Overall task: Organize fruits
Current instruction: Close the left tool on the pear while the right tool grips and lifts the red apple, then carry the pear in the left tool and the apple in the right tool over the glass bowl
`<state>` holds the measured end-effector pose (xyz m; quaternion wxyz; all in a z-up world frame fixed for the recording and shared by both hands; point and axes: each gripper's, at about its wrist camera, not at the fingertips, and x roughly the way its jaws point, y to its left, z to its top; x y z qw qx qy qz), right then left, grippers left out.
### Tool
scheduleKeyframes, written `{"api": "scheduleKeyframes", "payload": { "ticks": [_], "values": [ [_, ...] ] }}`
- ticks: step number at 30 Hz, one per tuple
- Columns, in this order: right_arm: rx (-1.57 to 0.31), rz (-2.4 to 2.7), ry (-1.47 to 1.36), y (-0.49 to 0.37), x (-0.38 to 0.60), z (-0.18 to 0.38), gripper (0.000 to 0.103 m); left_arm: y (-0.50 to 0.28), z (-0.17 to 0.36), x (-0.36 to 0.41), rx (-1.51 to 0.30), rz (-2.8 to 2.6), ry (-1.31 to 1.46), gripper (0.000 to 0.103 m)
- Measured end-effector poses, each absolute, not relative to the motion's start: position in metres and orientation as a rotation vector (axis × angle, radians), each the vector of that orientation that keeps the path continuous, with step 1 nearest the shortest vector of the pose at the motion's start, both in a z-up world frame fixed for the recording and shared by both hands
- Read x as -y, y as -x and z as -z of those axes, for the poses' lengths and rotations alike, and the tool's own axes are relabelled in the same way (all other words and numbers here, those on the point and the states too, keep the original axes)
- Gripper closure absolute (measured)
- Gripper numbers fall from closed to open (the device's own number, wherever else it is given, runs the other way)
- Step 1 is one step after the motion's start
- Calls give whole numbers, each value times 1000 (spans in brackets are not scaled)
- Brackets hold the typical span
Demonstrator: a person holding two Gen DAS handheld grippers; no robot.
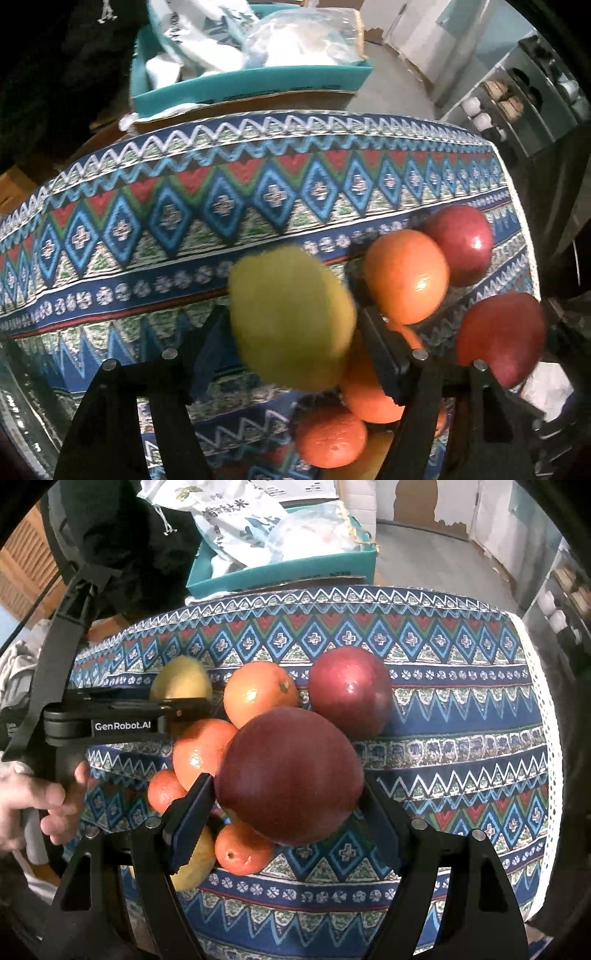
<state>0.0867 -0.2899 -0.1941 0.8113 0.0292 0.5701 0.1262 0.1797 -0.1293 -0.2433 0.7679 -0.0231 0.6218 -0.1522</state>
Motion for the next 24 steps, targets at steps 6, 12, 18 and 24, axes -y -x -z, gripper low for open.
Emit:
{"api": "scheduleKeyframes", "payload": {
  "ticks": [6, 12, 18, 24],
  "values": [
    [-1197, -282, -92, -87, 293, 187, 50, -178, 249, 129, -1380, 338, 77, 27],
    [-1230, -291, -133, -93, 298, 184, 50, -176, 253, 126, -1391, 352, 126, 31],
    [-1311, -256, -161, -93, 312, 215, 33, -181, 255, 133, -1395, 345, 105, 31],
    [-1343, -280, -251, -100, 309, 229, 30, -183, 259, 136, -1387, 351, 124, 37]
  ]
}}
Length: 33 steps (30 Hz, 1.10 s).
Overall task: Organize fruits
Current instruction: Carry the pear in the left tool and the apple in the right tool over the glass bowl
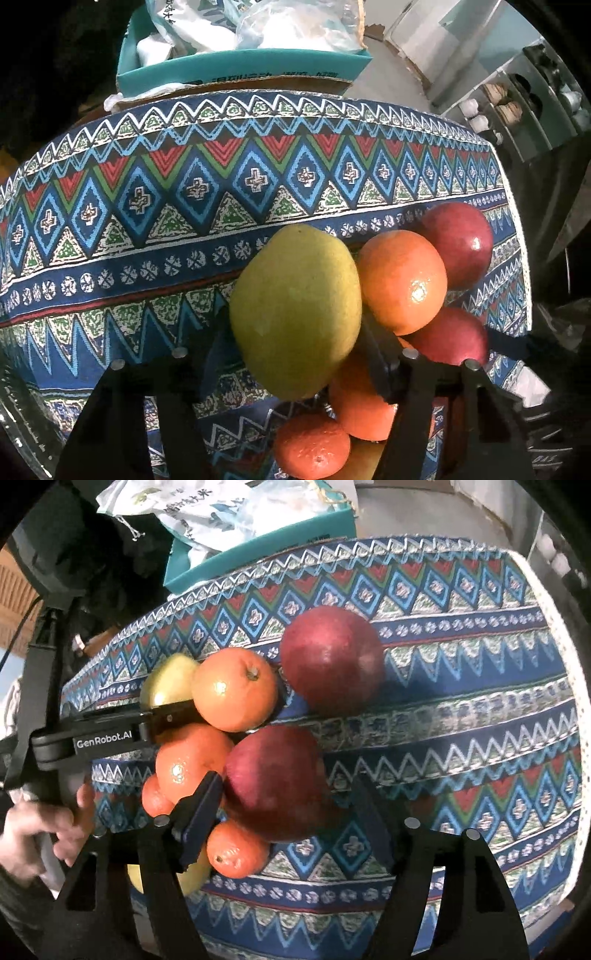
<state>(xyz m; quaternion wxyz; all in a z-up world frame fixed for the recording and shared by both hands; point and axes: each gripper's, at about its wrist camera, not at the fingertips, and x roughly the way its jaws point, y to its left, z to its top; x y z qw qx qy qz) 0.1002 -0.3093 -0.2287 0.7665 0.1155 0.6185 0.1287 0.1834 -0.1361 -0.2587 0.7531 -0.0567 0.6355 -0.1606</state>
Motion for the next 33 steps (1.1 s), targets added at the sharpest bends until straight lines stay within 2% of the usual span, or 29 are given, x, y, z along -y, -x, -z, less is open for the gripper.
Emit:
{"api": "scheduleKeyframes", "payload": {
  "ticks": [7, 8, 10, 18, 33],
  "values": [
    [-1377, -291, -294, -108, 306, 251, 30, -178, 258, 133, -1360, 342, 108, 38],
    [-1375, -300, -310, -109, 307, 252, 34, -177, 258, 131, -1359, 340, 108, 38],
    [-1367, -310, -308, -110, 309, 251, 34, -175, 258, 126, -1361, 337, 111, 38],
    [-1322, -269, -92, -105, 290, 238, 35, -156, 252, 107, -1350, 311, 92, 38],
    [-1156, -259, 25, -88, 269, 171, 35, -109, 194, 79, -1255, 290, 27, 38]
  ]
}}
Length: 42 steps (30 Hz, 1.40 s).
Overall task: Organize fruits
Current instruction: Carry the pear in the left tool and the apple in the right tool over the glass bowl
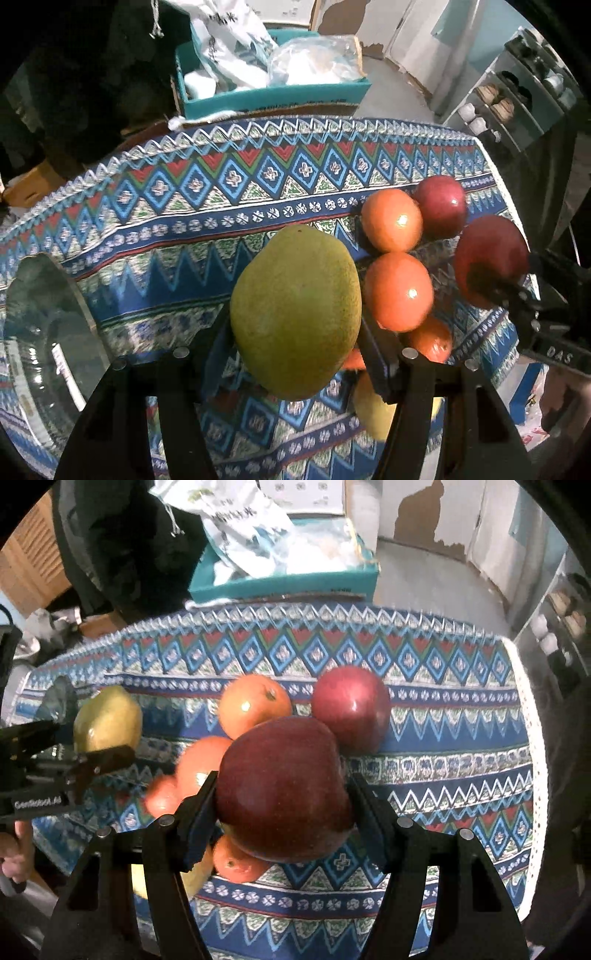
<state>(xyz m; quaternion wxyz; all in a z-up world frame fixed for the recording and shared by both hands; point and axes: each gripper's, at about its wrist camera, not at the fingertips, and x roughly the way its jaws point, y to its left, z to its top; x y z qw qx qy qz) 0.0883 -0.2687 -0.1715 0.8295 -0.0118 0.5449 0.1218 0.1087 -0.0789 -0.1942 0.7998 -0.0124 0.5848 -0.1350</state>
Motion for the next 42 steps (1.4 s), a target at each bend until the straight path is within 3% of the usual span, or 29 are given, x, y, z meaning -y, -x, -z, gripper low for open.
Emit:
{"api": "scheduleKeyframes", "payload": {
  "ticks": [21, 42],
  "values": [
    [-982, -379, -23, -63, 232, 75, 35, -41, 96, 36, -1084, 255, 40, 38],
    [-943, -592, -27, -56, 127, 44, 35, -9, 83, -47, -1034, 137, 116, 38]
  ]
}}
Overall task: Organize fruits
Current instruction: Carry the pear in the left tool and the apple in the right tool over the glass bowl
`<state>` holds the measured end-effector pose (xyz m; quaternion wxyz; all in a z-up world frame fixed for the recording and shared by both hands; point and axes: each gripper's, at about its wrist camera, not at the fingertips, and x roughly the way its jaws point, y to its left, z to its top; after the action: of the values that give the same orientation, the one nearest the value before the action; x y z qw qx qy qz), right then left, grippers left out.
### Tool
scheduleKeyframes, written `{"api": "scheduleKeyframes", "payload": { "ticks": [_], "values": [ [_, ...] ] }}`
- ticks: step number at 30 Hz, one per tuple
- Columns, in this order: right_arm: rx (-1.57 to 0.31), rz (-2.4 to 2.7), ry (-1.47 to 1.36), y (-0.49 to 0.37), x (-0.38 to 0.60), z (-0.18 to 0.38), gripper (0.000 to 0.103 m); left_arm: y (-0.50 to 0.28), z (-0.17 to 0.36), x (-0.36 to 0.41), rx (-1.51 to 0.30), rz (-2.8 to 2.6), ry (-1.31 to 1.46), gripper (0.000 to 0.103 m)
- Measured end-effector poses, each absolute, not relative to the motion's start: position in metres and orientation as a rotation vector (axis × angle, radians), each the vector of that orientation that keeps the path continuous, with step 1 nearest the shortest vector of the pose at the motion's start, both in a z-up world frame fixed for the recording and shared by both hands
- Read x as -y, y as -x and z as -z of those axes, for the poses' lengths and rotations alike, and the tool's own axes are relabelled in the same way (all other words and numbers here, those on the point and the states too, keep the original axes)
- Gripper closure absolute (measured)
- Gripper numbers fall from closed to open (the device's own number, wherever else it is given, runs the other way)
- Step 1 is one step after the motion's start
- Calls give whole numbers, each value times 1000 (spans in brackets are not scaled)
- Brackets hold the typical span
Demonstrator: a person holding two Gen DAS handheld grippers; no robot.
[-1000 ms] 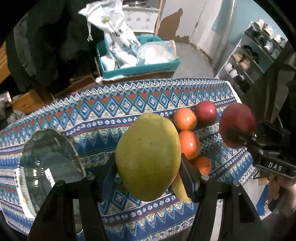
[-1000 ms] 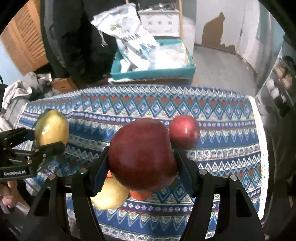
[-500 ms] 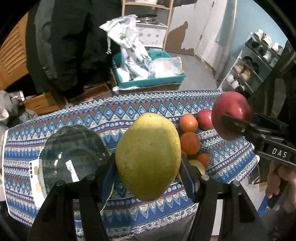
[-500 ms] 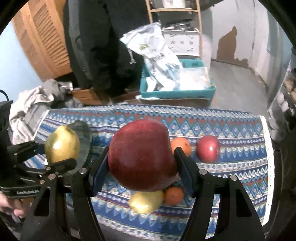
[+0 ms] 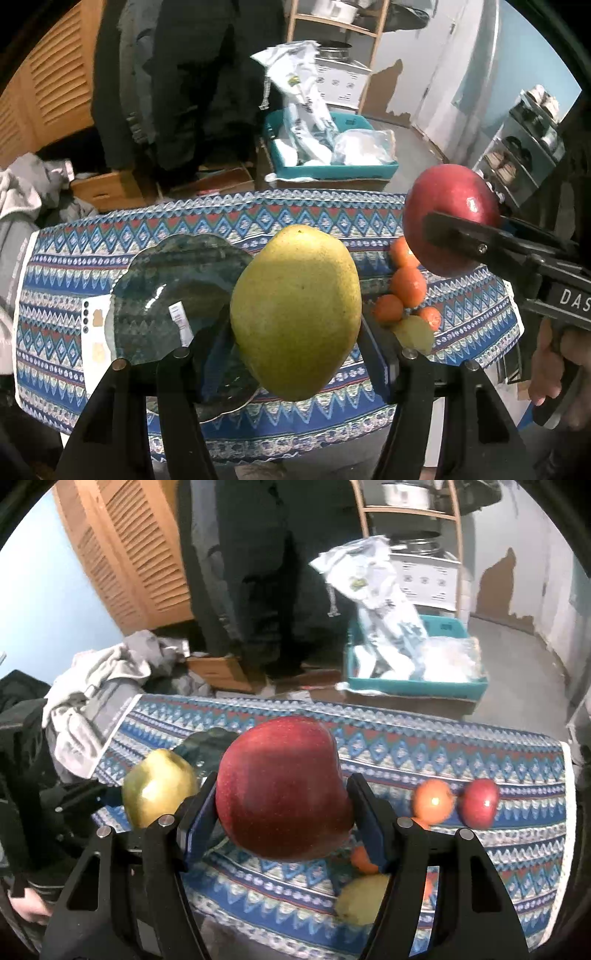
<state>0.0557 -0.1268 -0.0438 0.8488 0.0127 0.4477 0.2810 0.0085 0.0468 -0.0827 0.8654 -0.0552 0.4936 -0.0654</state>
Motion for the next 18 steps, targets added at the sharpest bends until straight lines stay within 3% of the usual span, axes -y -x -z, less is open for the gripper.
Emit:
{"api": "scheduleKeyframes", "payload": {
  "ticks": [18],
  "values": [
    [-1087, -712, 11, -67, 23, 98, 35, -5, 138, -137, -1130, -32, 231, 38]
  ]
}}
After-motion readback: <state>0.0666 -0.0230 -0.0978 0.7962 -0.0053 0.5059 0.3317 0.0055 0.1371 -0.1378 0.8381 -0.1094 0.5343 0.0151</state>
